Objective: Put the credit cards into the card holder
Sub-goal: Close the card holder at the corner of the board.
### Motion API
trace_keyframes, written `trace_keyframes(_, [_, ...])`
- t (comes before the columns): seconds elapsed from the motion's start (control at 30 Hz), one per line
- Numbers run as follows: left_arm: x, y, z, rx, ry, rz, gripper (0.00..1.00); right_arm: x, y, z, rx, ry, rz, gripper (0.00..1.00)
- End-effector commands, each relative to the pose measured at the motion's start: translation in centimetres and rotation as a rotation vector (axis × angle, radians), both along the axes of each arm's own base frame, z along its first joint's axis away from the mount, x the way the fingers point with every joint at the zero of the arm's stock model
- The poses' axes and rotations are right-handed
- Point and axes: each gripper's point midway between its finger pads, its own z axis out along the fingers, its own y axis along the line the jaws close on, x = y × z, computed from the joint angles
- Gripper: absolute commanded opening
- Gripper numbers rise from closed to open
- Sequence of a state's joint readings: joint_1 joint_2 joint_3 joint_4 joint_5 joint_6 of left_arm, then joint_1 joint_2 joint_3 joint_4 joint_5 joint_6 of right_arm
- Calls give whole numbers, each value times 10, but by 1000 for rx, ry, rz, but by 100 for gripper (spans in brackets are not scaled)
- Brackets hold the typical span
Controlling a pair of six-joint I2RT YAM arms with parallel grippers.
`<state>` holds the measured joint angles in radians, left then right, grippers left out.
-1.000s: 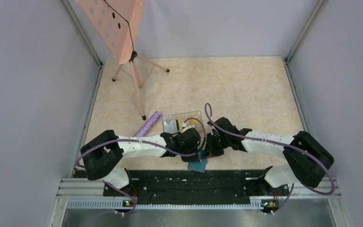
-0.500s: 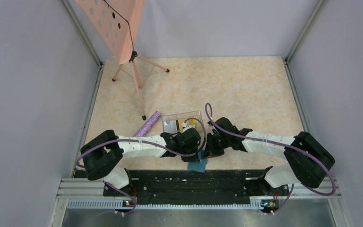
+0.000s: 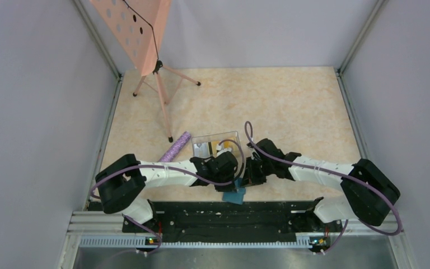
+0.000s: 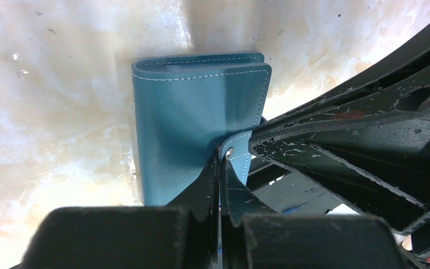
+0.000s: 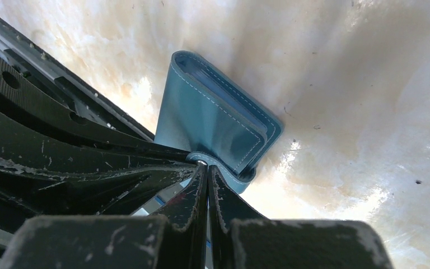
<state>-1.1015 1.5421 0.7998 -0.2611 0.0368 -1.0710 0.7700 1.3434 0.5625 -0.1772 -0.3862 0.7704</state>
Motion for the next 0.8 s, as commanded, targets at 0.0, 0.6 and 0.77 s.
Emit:
trace_keyframes(0.0, [6, -8, 18, -36, -52, -27, 0, 9, 4, 17, 31, -51, -12, 0])
trace_keyframes(0.6, [15, -12, 42, -50, -96, -39, 0, 10, 2, 27, 38, -70, -21, 0])
trace_keyframes(0.77, [19, 2, 29, 5, -104, 10, 0, 9, 3, 24, 40, -62, -18, 0])
